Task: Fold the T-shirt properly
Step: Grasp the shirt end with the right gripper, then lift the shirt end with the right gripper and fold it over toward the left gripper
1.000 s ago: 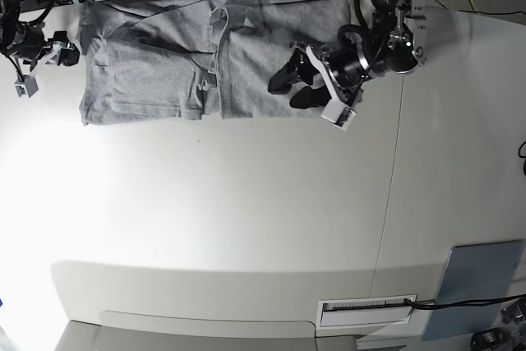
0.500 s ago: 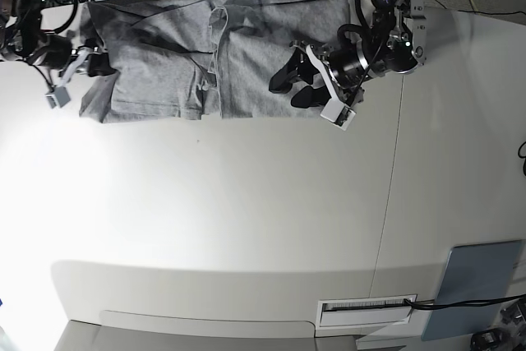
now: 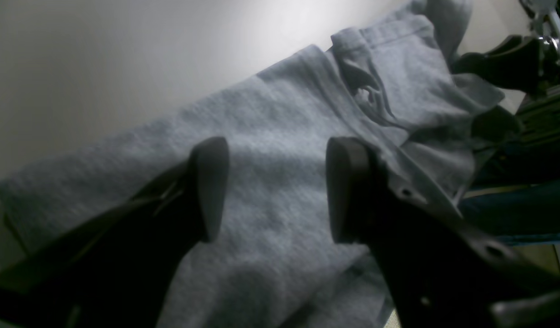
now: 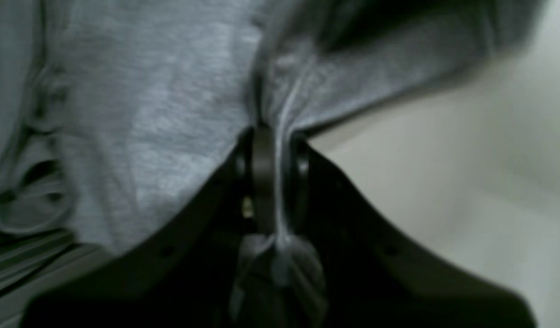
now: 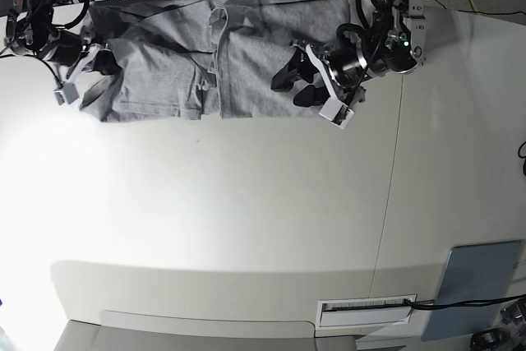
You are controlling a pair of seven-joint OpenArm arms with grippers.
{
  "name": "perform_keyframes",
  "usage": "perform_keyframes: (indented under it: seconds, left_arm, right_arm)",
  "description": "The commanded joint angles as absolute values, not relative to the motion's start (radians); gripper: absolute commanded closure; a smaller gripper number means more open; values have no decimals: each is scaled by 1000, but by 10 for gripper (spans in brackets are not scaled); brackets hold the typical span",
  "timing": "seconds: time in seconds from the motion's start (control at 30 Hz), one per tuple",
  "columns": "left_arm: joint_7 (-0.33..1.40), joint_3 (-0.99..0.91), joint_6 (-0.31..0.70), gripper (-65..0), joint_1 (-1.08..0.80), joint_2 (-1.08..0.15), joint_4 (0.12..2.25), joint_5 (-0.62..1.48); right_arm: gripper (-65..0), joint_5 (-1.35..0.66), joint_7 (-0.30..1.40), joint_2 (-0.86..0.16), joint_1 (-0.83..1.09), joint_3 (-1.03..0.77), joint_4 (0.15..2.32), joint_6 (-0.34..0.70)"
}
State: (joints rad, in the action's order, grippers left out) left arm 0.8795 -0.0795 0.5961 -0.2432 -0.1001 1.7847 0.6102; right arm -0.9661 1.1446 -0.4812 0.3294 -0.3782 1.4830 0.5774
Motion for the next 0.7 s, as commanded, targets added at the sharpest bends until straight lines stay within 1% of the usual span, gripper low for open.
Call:
perform_keyframes:
  seconds: [0.0, 0.07, 0.17, 0.33, 0.5, 0.57, 0.67]
  left_arm:
    - [857, -82, 600, -332, -236, -100, 1803, 628]
    - [856, -82, 600, -332, -236, -100, 1803, 628]
    - [857, -81, 600, -333, -236, -100, 1803, 628]
    - [857, -82, 600, -332, -236, -100, 1803, 628]
    - [857, -82, 600, -332, -236, -100, 1803, 621]
    - [855, -82, 599, -332, -239, -100, 1803, 597]
    - [853, -82, 599, -332, -247, -100, 1803, 586]
  right_arm:
    - [0, -938, 1156, -513, 330, -424, 1519, 569]
    - [0, -938, 1175, -523, 331, -468, 1575, 569]
    - [0, -938, 1198, -538, 337, -484, 1636, 568]
    - [0, -946, 1205, -540, 338, -484, 1650, 568]
    - [0, -1074, 1262, -538, 338, -484, 1690, 566]
    - [0, -1088, 1269, -518, 338, -484, 1756, 564]
    - [0, -1082, 1258, -455, 338, -472, 1898, 540]
